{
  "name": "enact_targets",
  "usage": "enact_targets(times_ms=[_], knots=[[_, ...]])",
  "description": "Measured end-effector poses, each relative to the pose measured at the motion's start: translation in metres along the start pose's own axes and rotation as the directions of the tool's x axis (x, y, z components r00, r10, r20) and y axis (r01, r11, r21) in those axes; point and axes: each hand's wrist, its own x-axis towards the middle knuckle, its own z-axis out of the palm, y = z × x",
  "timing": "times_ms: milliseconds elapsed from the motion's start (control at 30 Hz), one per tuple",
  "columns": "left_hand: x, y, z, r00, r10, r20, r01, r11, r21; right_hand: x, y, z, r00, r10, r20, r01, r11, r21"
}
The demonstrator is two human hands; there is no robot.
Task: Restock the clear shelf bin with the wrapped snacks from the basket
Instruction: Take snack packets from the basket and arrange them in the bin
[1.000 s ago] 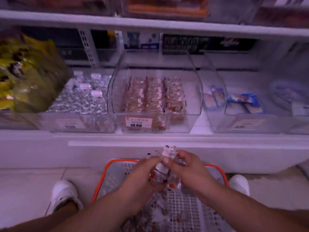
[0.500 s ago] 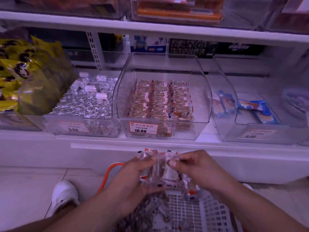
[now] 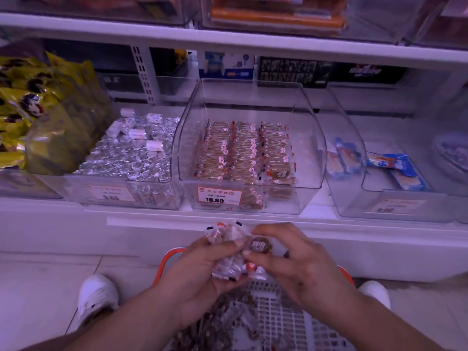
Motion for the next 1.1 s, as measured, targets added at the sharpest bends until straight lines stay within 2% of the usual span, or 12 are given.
enact_targets(times_ms=[67, 100, 167, 233, 300, 533, 700, 800, 867, 933, 1000, 1100], knots=[[0.002, 0.002, -0.002, 0.994, 0.05, -0.093, -0.049, 0.999, 0.019, 0.005, -0.004, -0.007, 0.968, 0.223, -0.116, -0.192, 0.953, 0.233], [0.003, 0.003, -0.003, 0.985, 0.085, -0.151, -0.082, 0.996, 0.024, 0.009, -0.006, -0.011, 0.899, 0.421, -0.122, -0.328, 0.831, 0.449], [0.003, 0.005, -0.002, 0.965, 0.135, -0.223, -0.128, 0.991, 0.048, 0.016, -0.009, -0.015, 0.692, 0.718, 0.066, -0.477, 0.387, 0.789], [0.0, 0.002, 0.005, 0.972, 0.144, -0.188, -0.136, 0.989, 0.057, 0.019, -0.012, -0.012, 0.545, 0.78, 0.307, -0.552, 0.057, 0.832], [-0.003, -0.003, 0.012, 0.987, 0.129, -0.1, -0.128, 0.992, 0.022, 0.021, -0.019, -0.004, 0.498, 0.769, 0.401, -0.587, -0.041, 0.808], [-0.004, -0.003, 0.015, 0.999, 0.033, -0.033, -0.033, 0.999, -0.005, 0.027, -0.029, 0.01, 0.498, 0.831, 0.247, -0.62, 0.142, 0.772], [0.001, -0.004, 0.012, 0.994, 0.04, -0.102, -0.044, 0.998, -0.04, 0.026, -0.027, 0.011, 0.518, 0.84, 0.158, -0.548, 0.185, 0.816], [0.002, -0.005, 0.011, 0.988, 0.029, -0.152, -0.045, 0.993, -0.106, 0.023, -0.024, 0.008, 0.582, 0.792, -0.183, -0.451, 0.502, 0.738], [0.001, -0.006, 0.013, 0.991, 0.005, -0.136, -0.022, 0.992, -0.128, 0.017, -0.024, 0.012, 0.744, 0.576, -0.339, -0.373, 0.779, 0.504], [0.0, -0.007, 0.015, 0.996, -0.011, -0.084, 0.0, 0.991, -0.133, 0.012, -0.028, 0.021, 0.872, 0.405, -0.274, -0.302, 0.887, 0.348], [0.0, -0.007, 0.014, 0.999, 0.006, -0.039, -0.013, 0.987, -0.162, 0.008, -0.027, 0.029, 0.941, 0.311, -0.134, -0.254, 0.91, 0.327], [0.001, -0.006, 0.008, 0.995, 0.082, -0.055, -0.088, 0.988, -0.126, 0.012, -0.025, 0.021, 0.906, 0.422, 0.035, -0.37, 0.75, 0.548]])
